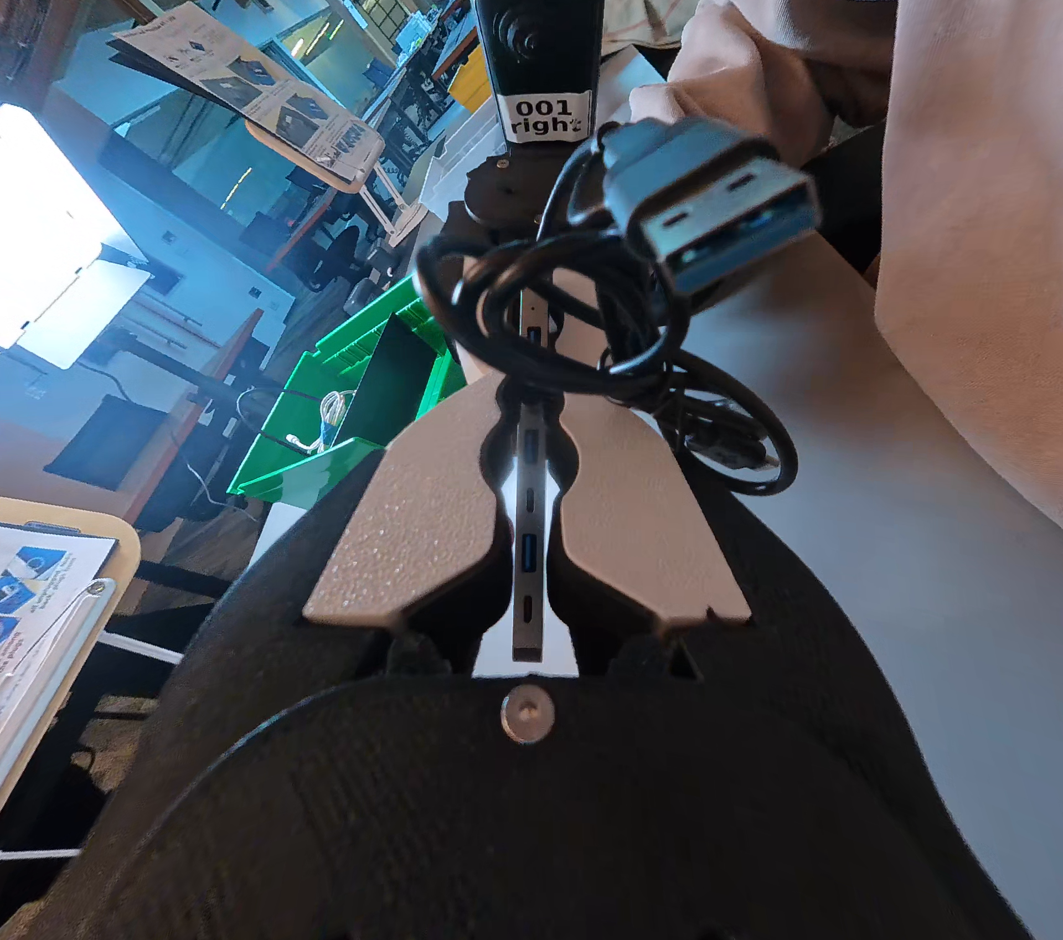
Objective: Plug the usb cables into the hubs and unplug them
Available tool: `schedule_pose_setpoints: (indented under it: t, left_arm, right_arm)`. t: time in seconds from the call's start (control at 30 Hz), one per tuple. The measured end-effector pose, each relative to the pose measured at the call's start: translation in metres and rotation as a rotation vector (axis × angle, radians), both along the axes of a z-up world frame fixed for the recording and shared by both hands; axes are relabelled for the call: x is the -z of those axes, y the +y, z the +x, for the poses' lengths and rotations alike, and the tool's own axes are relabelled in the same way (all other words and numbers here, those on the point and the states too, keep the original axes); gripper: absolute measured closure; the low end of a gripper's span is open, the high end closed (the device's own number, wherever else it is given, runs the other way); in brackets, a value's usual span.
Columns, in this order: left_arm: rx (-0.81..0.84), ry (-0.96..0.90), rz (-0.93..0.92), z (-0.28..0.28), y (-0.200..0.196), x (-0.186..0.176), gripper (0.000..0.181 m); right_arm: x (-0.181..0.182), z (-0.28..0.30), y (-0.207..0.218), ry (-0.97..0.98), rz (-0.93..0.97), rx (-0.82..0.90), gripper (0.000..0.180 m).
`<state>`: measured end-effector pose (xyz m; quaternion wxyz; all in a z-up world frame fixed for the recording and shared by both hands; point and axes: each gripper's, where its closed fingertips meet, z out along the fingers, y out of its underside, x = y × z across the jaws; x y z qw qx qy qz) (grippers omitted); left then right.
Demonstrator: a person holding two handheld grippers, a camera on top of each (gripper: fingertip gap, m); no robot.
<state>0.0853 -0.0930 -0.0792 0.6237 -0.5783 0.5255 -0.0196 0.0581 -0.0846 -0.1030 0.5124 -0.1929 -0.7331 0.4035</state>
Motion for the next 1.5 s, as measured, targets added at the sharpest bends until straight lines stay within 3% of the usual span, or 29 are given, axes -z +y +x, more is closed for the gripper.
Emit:
schedule_pose_setpoints:
  t: [0.37, 0.67, 0.93, 1.07, 1.13, 1.17, 1.3, 1.4, 1.5]
  left_arm:
    - [0.085, -0.084, -0.018, 0.005, -0.007, -0.003, 0.172]
    - [0.098, -0.119, -0.048, 0.004, -0.005, -0.002, 0.171]
    - [0.081, -0.115, -0.094, -0.002, -0.001, 0.008, 0.171]
    - [0.088, -0.241, -0.116, -0.009, 0.002, 0.000, 0.168]
    - [0.042, -0.280, -0.160, -0.017, 0.010, -0.001, 0.143]
    - [0.033, -0.300, -0.184, -0.022, 0.012, -0.002, 0.138]
    - [-0.078, -0.403, -0.183, -0.063, 0.020, -0.018, 0.127]
    - [-0.279, -0.455, -0.190, -0.123, 0.024, -0.029, 0.120]
    - [-0.520, -0.472, -0.206, -0.197, 0.015, -0.034, 0.127]
  right_arm:
    - [-0.003, 0.005, -0.009, 0.000, 0.025, -0.038, 0.169]
    - [-0.001, 0.006, -0.009, -0.060, -0.070, -0.068, 0.170]
    - [0.008, 0.001, -0.002, -0.090, 0.037, 0.011, 0.170]
    - [0.004, -0.006, 0.001, -0.084, 0.022, 0.039, 0.169]
    - [-0.002, -0.008, 0.004, -0.069, -0.004, 0.038, 0.169]
    - [-0.004, -0.009, 0.009, -0.068, -0.011, 0.054, 0.169]
    - [-0.002, -0.004, 0.043, -0.068, -0.014, 0.153, 0.169]
    - [-0.003, 0.003, 0.075, -0.081, -0.046, 0.243, 0.169]
    - [-0.003, 0.013, 0.105, -0.084, -0.111, 0.322, 0.168]
